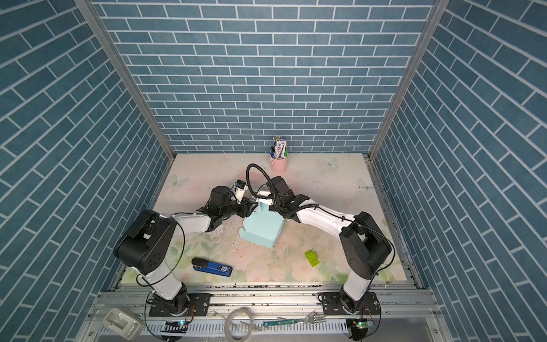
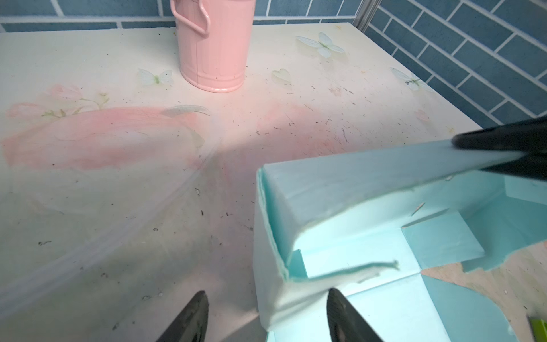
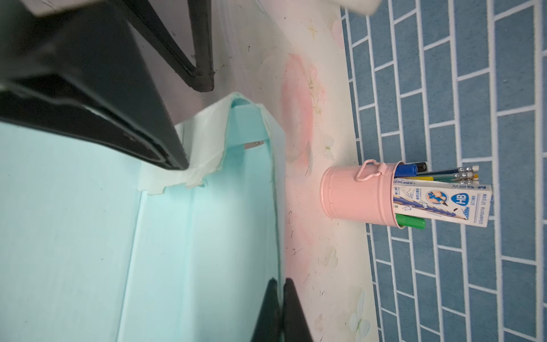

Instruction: Fold the paper box

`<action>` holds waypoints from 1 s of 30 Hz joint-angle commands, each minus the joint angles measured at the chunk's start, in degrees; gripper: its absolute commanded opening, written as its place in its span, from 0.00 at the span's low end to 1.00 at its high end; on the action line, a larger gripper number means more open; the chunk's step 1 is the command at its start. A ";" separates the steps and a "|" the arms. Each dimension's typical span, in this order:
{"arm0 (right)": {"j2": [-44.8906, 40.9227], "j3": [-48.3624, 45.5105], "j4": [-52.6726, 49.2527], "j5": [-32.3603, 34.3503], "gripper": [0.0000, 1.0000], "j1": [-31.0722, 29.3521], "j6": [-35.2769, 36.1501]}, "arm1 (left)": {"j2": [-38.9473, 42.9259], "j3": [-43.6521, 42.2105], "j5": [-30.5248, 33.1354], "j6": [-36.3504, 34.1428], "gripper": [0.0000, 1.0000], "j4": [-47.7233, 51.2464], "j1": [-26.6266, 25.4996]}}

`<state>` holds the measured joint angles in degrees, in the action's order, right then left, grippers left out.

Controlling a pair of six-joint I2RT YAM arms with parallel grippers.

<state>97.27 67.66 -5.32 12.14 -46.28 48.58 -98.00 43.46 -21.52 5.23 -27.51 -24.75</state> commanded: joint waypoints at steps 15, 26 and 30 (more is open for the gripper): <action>-2.59 0.32 -1.79 -5.15 0.00 -0.32 -5.69 | 0.94 1.71 7.24 -7.04 0.75 4.06 -4.75; -2.62 0.12 -1.09 -5.70 0.00 0.02 -6.89 | 2.13 0.56 13.73 -7.32 0.75 5.10 -6.27; -2.82 -1.48 1.28 -4.47 0.00 -0.03 -6.49 | 5.27 -1.66 13.70 -5.49 0.75 3.61 -6.27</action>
<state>96.51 67.48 -6.74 7.94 -46.22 43.29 -95.83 43.48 -8.60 -0.82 -23.73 -30.44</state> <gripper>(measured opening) 0.054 0.752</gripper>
